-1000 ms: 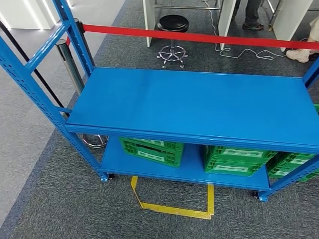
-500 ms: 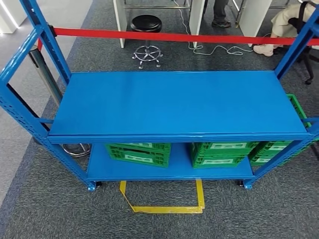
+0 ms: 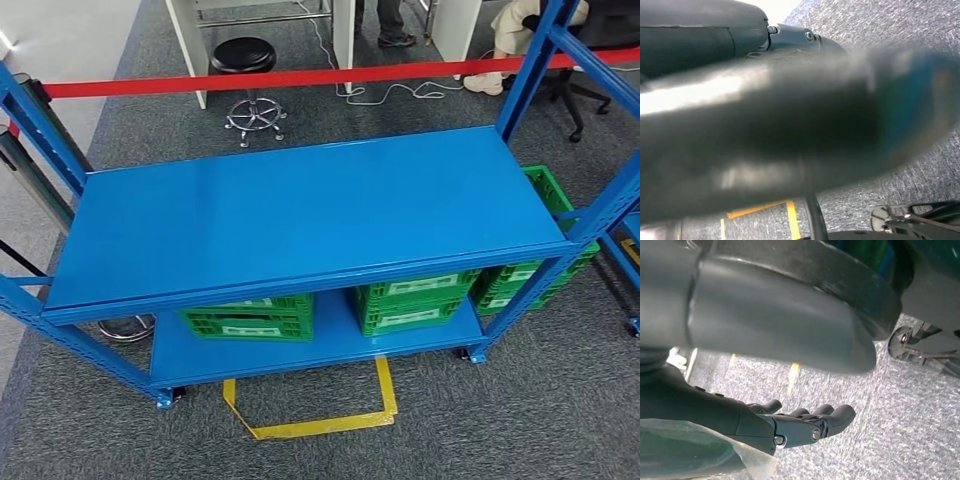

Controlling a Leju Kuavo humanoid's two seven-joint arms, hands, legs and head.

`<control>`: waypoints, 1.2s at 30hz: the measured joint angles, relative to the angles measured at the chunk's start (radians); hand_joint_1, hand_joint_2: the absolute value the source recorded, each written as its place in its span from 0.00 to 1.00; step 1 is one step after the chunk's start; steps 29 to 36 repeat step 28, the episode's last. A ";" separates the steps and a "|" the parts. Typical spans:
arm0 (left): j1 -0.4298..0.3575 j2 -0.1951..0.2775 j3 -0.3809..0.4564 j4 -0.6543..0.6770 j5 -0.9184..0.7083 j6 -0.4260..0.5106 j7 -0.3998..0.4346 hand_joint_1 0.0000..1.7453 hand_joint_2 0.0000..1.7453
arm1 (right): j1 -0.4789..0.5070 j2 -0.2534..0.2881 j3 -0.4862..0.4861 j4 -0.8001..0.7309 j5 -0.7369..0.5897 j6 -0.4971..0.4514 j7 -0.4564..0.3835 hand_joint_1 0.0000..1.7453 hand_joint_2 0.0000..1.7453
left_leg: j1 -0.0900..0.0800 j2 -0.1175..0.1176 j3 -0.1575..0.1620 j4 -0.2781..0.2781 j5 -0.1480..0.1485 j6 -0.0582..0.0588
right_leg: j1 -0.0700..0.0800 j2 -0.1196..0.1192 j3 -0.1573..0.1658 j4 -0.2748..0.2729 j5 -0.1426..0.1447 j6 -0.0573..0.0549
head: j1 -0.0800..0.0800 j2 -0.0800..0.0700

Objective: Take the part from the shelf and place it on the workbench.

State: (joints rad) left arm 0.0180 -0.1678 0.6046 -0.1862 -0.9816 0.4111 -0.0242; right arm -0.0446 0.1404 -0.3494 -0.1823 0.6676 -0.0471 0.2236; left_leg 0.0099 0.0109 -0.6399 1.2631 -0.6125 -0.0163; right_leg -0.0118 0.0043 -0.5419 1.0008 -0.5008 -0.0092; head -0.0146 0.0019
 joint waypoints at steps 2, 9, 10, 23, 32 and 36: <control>0.003 0.002 0.001 0.000 0.004 -0.006 0.005 0.00 1.00 | 0.000 0.000 0.000 -0.001 -0.005 0.002 -0.003 0.00 1.00 | 0.001 -0.002 0.045 -0.126 0.084 0.006 | 0.000 0.007 0.005 0.000 -0.005 0.005 | 0.000 0.000; 0.033 0.018 -0.058 -0.010 0.135 -0.065 0.019 0.00 1.00 | 0.016 -0.017 0.017 -0.036 -0.096 0.006 -0.031 0.00 1.00 | -0.003 -0.011 0.089 -0.251 0.119 0.022 | 0.007 0.011 -0.002 0.002 -0.016 0.001 | 0.002 0.000; 0.035 0.022 -0.072 -0.015 0.159 -0.076 0.019 0.00 1.00 | 0.021 -0.020 0.024 -0.041 -0.113 0.006 -0.036 0.00 1.00 | -0.004 -0.012 0.089 -0.251 0.118 0.024 | 0.006 0.011 0.000 0.000 -0.015 0.003 | 0.002 0.000; 0.063 0.078 -0.264 -0.077 0.487 -0.208 0.019 0.00 1.00 | 0.088 -0.059 0.132 -0.099 -0.333 0.022 -0.110 0.00 1.00 | -0.010 -0.013 0.090 -0.249 0.116 0.032 | 0.000 0.011 0.013 -0.007 -0.012 0.032 | 0.001 0.000; 0.077 0.096 -0.335 -0.102 0.599 -0.253 0.019 0.00 1.00 | 0.111 -0.075 0.175 -0.122 -0.409 0.026 -0.136 0.00 1.00 | -0.008 -0.013 0.091 -0.250 0.116 0.032 | 0.002 0.011 0.013 -0.007 -0.012 0.031 | 0.001 0.000; 0.077 0.096 -0.335 -0.102 0.599 -0.253 0.019 0.00 1.00 | 0.111 -0.075 0.175 -0.122 -0.409 0.026 -0.136 0.00 1.00 | -0.008 -0.013 0.091 -0.250 0.116 0.032 | 0.002 0.011 0.013 -0.007 -0.012 0.031 | 0.001 0.000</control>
